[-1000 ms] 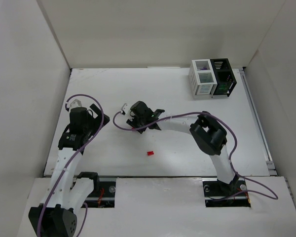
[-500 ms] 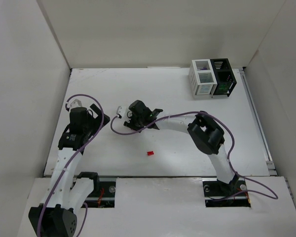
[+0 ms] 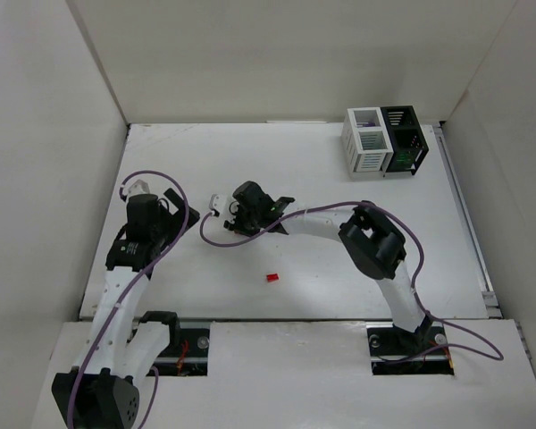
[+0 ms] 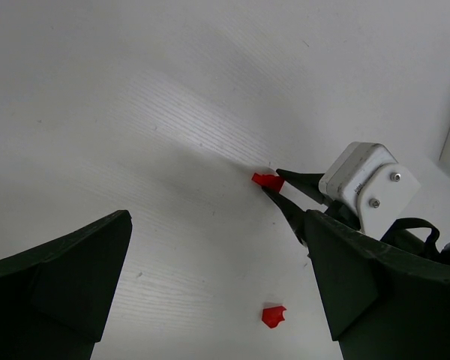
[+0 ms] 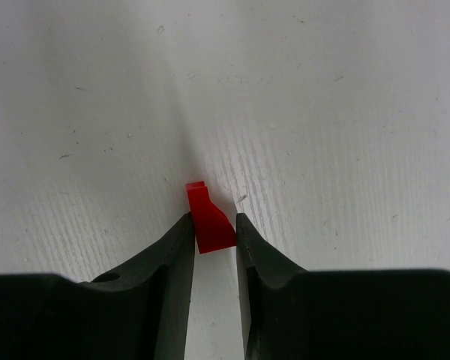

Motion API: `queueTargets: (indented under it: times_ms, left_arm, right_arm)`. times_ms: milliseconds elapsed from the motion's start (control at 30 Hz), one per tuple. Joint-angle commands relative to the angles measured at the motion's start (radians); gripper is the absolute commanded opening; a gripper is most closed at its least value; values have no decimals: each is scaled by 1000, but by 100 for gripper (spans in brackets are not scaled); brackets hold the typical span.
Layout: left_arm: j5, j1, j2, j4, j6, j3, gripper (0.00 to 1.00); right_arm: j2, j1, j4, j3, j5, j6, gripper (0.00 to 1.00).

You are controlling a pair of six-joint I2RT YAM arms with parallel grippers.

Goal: Sort the legos into containers by color

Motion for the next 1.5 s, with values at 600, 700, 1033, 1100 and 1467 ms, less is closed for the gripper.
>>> queueTargets:
  times_ms: [600, 700, 1033, 1100, 1467]
  left_arm:
    - [-11, 4, 201, 100, 24, 91, 100]
    - [-11, 4, 273, 153, 35, 150, 100]
    - [20, 4, 622, 229, 62, 394, 100]
    - [20, 4, 669, 240, 62, 429, 100]
    - [29, 4, 771, 240, 62, 504, 100]
  right_arm:
    - [-345, -460, 50, -75, -186, 223, 7]
    - [-345, -617, 21, -4, -88, 252, 7]
    - [-100, -907, -105, 435, 211, 347, 8]
    - [-26, -916, -140, 510, 244, 357, 8]
    - [112, -962, -162, 676, 302, 378, 26]
